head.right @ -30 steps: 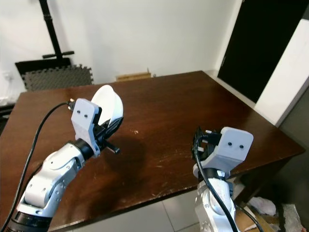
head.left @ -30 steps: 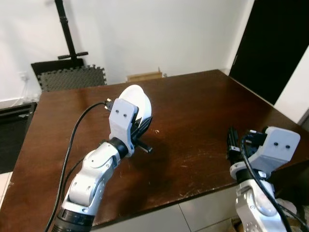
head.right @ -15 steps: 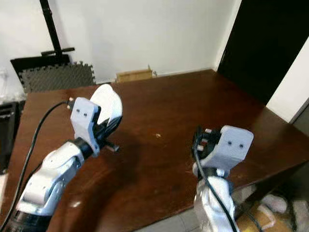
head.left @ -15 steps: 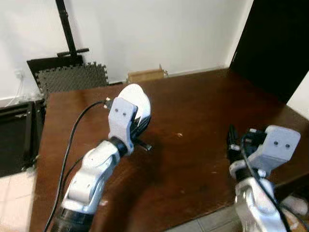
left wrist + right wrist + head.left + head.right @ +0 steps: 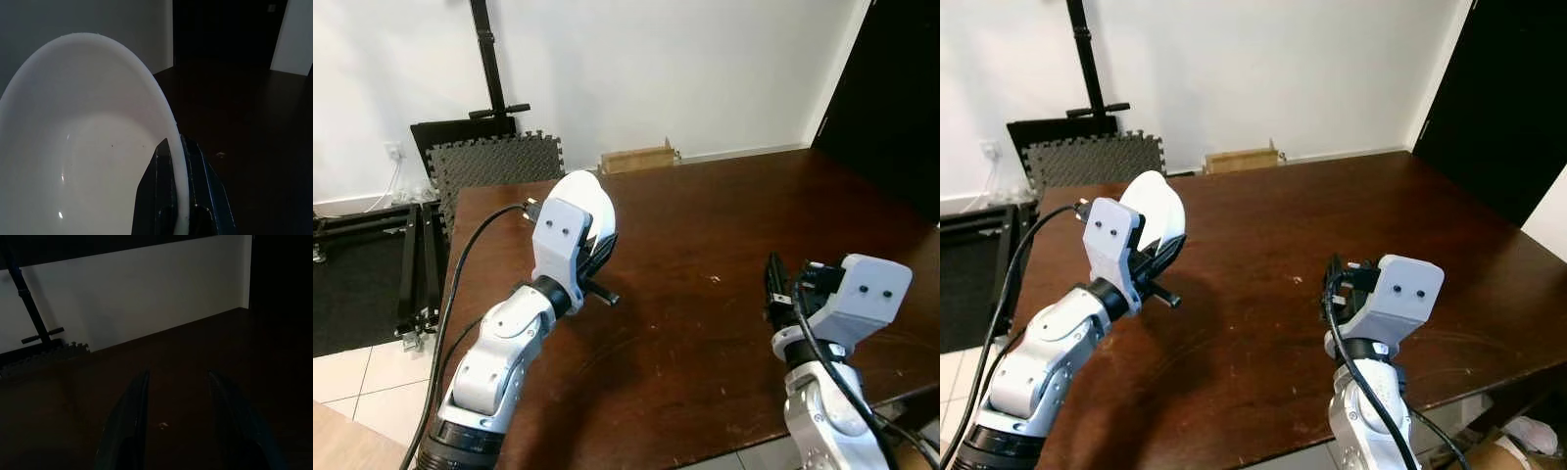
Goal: Setting the table
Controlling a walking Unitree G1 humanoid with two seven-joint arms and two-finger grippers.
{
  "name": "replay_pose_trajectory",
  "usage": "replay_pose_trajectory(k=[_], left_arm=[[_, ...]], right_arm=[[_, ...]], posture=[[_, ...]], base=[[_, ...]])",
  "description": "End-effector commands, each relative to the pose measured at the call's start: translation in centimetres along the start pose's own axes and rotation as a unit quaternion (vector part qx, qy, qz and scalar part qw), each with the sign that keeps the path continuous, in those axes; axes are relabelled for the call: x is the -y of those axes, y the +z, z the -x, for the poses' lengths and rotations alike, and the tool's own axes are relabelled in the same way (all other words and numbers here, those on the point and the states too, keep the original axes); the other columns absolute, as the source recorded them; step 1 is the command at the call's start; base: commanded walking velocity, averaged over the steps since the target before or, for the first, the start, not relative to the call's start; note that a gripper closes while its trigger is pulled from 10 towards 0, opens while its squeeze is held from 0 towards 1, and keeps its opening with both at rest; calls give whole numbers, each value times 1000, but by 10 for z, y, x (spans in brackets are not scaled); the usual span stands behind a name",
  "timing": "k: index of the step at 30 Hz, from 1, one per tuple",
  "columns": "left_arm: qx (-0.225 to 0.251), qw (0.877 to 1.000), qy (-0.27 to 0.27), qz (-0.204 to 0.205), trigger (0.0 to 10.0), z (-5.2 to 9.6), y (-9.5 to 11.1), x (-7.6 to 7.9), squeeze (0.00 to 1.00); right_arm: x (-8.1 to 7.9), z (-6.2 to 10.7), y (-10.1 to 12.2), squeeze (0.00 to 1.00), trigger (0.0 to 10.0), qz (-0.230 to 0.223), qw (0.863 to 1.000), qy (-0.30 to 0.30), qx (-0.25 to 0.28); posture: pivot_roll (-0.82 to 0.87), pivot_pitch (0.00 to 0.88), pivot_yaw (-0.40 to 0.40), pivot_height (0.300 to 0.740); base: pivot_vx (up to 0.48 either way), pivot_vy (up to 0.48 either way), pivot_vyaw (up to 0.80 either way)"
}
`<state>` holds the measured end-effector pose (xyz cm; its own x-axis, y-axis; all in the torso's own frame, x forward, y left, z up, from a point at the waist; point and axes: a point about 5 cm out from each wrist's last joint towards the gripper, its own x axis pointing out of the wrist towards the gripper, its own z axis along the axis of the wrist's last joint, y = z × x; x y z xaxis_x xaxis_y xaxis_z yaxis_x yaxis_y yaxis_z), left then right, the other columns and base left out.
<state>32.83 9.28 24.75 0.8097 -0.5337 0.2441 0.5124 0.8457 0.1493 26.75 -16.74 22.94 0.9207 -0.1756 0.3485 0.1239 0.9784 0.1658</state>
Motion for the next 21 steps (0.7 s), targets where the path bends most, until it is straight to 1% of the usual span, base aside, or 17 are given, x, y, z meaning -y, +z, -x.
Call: replay_pose_trajectory(k=[1,6,9,11,12,13,15,16,17,18,19,20,21], left_arm=[[-6,1000,-5,1,10000,1,-4,3,0],[-7,1000,-3,1,10000,1,-4,2,0],[-7,1000,-2,1,10000,1,-4,2,0],[-14,1000,-12,-10,10000,2,-4,2,0],[-32,999,-32,-28,10000,3,-6,-1,0],[-51,996,-48,-55,10000,5,-9,-6,0],[-92,985,-77,-123,10000,7,-13,-23,0],[-104,981,-85,-143,10000,7,-13,-29,0],[-121,973,-95,-174,10000,6,-13,-39,0],[-128,969,-99,-187,10000,4,-13,-42,0],[-128,969,-99,-187,10000,4,-13,-42,0],[-141,958,-120,-219,10000,1,-13,-44,0],[-141,958,-120,-219,10000,1,-13,-44,0]], right_arm=[[4,2,-1,0,10000,9,1000,-6,-4],[4,2,-1,0,10000,15,1000,-5,-4],[2,1,1,0,10000,36,999,7,4],[3,0,2,0,10000,48,999,11,10],[4,-1,6,0,10000,59,998,15,17],[6,-4,10,0,10000,67,997,20,24],[8,-10,20,0,10000,86,995,35,42],[8,-12,23,0,10000,92,994,41,48],[9,-16,28,0,10000,100,992,49,56],[9,-18,30,0,10000,103,992,51,59],[9,-18,30,0,10000,103,992,51,59],[9,-21,33,0,10000,105,991,55,64],[9,-21,33,0,10000,105,991,55,64]], posture=[[-4,69,38,740],[-4,69,37,740],[-4,69,37,740],[-4,69,37,740],[-6,74,40,740],[-6,74,40,740],[-4,79,36,740],[-4,79,36,740],[-2,87,31,740],[-2,87,31,740],[-2,87,31,740],[9,98,26,740],[9,98,26,740]], base=[[0,0,0],[0,0,0],[0,0,0],[0,0,0],[0,0,0],[0,0,0],[0,0,0],[0,0,0],[0,0,0],[0,0,0],[0,0,0],[0,0,0],[0,0,0]])
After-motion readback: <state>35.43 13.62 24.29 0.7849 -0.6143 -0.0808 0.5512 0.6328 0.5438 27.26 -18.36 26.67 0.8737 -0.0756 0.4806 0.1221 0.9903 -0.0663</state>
